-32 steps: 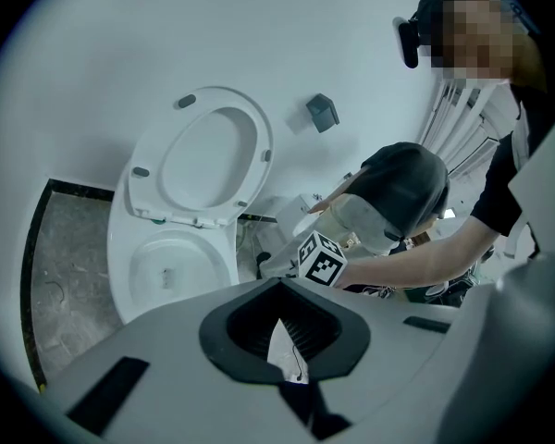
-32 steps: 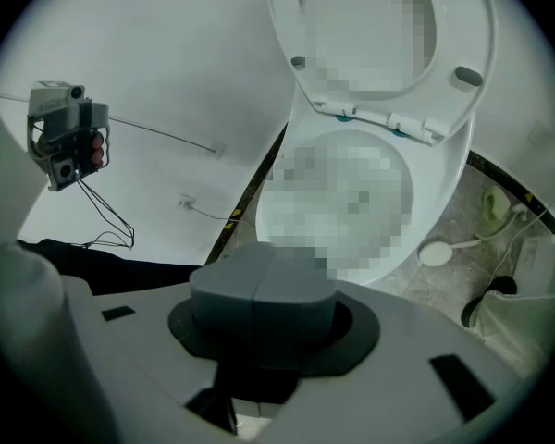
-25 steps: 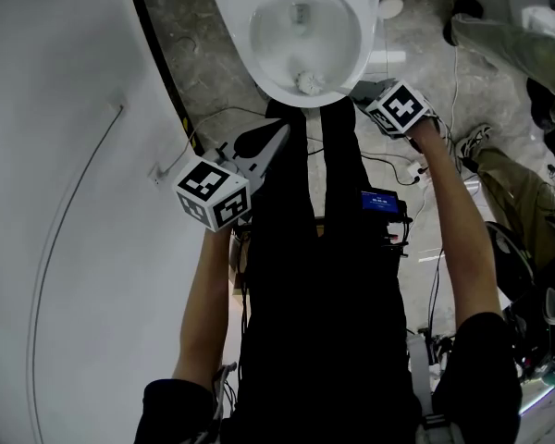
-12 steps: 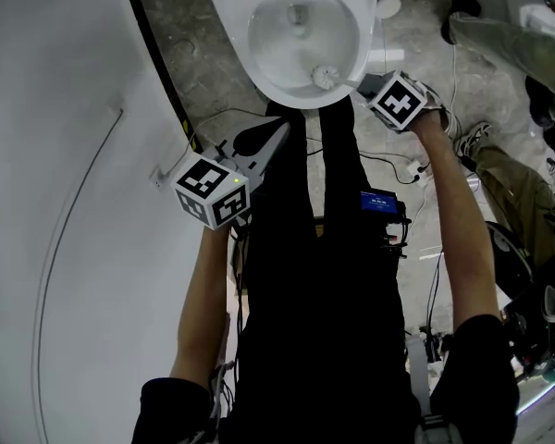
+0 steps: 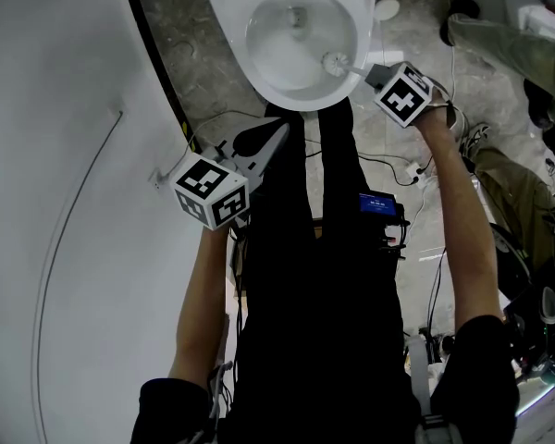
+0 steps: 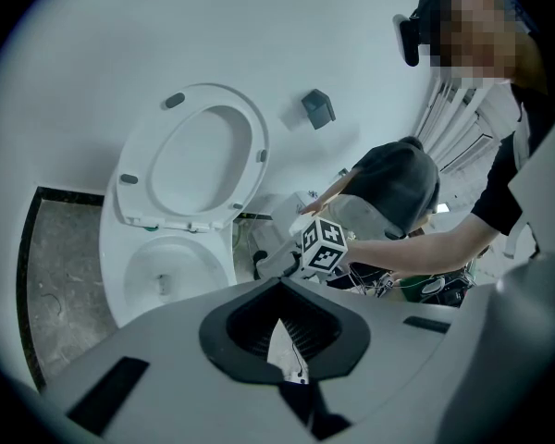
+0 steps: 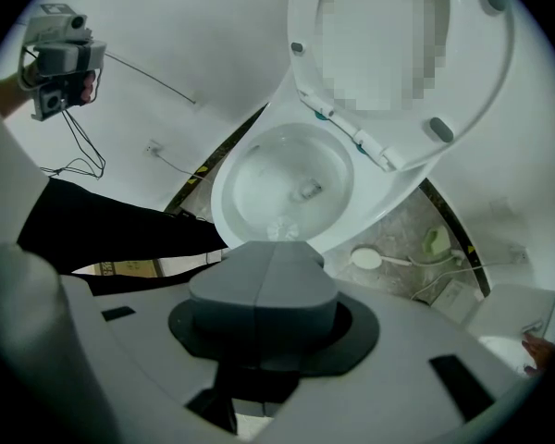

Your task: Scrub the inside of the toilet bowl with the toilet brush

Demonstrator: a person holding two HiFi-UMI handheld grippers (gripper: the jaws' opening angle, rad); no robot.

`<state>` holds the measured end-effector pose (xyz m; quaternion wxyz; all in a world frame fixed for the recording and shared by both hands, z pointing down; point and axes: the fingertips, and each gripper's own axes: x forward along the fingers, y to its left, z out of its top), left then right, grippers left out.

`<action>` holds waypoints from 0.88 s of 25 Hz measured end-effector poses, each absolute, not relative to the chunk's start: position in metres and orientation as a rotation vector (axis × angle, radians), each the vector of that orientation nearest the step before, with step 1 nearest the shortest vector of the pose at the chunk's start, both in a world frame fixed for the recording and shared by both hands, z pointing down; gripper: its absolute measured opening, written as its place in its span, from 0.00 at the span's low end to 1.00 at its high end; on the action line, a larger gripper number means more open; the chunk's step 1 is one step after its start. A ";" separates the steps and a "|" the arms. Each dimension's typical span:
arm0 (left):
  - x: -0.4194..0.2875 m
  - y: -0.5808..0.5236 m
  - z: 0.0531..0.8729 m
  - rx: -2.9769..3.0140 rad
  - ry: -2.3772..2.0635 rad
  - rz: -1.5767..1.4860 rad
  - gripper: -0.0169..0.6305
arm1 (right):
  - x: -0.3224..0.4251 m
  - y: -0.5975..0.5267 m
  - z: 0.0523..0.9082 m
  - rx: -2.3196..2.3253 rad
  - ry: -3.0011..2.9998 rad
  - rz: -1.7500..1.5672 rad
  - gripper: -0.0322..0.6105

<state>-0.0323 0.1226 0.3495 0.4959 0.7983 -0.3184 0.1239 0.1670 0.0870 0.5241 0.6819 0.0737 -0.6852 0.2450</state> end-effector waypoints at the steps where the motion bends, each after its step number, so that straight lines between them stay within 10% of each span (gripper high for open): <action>1: -0.032 0.123 0.350 1.934 -0.770 0.301 0.04 | 0.167 0.083 0.524 0.174 -1.540 0.534 0.30; 22: -0.025 0.134 0.356 1.927 -0.782 0.304 0.04 | 0.164 0.029 0.522 0.379 -1.569 0.282 0.30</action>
